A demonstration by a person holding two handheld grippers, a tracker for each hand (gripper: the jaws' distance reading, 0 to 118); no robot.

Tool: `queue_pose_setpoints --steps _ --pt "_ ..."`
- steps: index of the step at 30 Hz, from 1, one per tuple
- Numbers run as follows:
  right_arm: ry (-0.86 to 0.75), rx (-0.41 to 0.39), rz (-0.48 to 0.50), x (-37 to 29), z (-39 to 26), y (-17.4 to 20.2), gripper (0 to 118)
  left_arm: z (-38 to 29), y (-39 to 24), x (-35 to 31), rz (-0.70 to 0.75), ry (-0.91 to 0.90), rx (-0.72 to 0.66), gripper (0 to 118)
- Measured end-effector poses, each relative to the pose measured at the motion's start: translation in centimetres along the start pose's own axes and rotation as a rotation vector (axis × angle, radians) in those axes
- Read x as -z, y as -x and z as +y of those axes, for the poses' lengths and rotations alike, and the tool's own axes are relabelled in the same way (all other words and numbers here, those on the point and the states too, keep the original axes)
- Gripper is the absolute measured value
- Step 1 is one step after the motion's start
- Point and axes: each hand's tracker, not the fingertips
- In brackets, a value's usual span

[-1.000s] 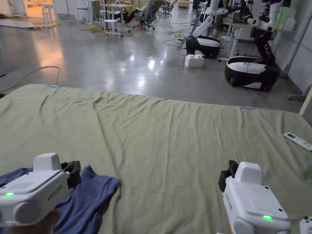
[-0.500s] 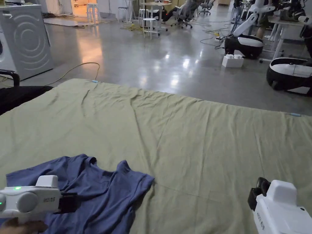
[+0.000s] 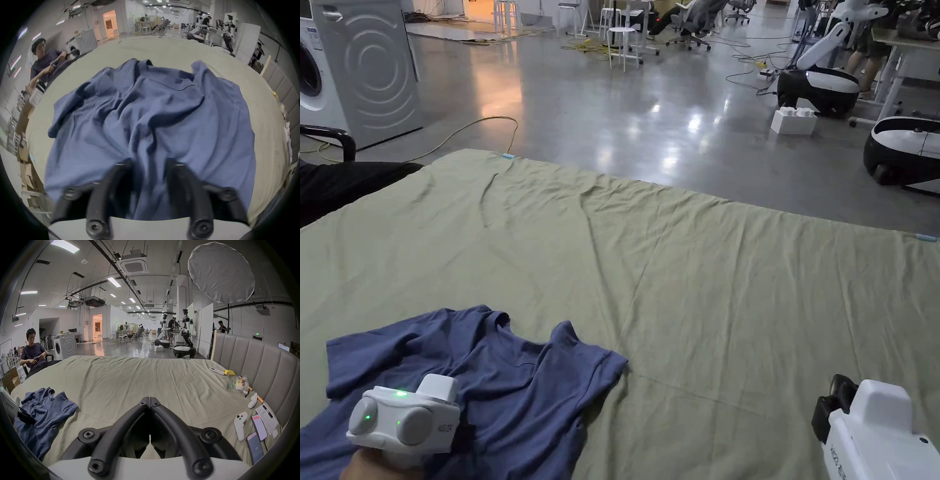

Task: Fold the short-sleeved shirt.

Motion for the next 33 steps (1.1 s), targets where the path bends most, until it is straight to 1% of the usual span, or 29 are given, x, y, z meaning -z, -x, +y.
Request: queue_pose_setpoints --steps 1,2,4,6,8,9,11,13,14,15,17,20,23,27,33 --pt "0.002 0.0 0.004 0.0 0.0 0.1 0 -0.3 -0.4 0.2 0.052 -0.006 0.049 18" --pt "0.003 -0.001 0.007 0.1 -0.1 0.3 0 -0.3 -0.5 0.5 0.064 0.003 0.069 11" --pt "0.013 -0.009 0.023 0.1 -0.2 0.5 0 -0.3 0.0 0.9 0.046 -0.001 0.046 10" --pt "0.014 -0.022 0.032 0.2 -0.2 0.8 0 0.0 0.9 1.4 0.019 -0.006 -0.032 7" --pt "0.01 -0.027 0.035 0.2 -0.3 0.8 0 0.2 1.7 1.3 0.005 -0.024 -0.053 6" --pt "0.01 -0.024 0.035 0.2 -0.3 0.8 0 0.4 2.0 1.0 0.009 -0.051 -0.038 5" --pt "0.01 -0.015 0.036 0.3 -0.3 0.7 0 0.5 0.5 -1.2 0.03 -0.141 -0.005 4" --pt "0.013 -0.007 0.036 0.4 -0.2 0.7 0 1.2 0.8 -2.2 -0.007 -0.183 -0.06 4" --pt "0.014 -0.003 0.039 0.5 -0.2 0.7 0 1.9 1.6 -1.5 -0.024 -0.206 -0.086 4" --pt "0.014 -0.001 0.04 0.5 -0.2 0.7 0 2.4 1.8 -1.9 -0.025 -0.251 -0.084 4" --pt "0.009 -0.001 0.042 0.5 -0.1 0.6 0 3.6 1.4 -2.7 -0.022 -0.281 -0.059 4" --pt "0.001 0.0 0.043 0.3 0.1 0.4 0 5.2 -0.3 -5.6 -0.053 -0.354 -0.063 4" --pt "-0.01 0.007 0.037 0.1 0.5 -0.2 0 6.7 -1.9 -7.9 -0.055 -0.432 -0.015 4" --pt "-0.032 0.015 0.024 -0.5 1.3 -1.3 0 9.3 -3.6 -10.6 -0.118 -0.526 -0.034 4" --pt "-0.069 0.014 -0.009 -1.7 2.4 -3.3 0 13.3 -7.8 -15.1 -0.226 -0.662 0.026 4"
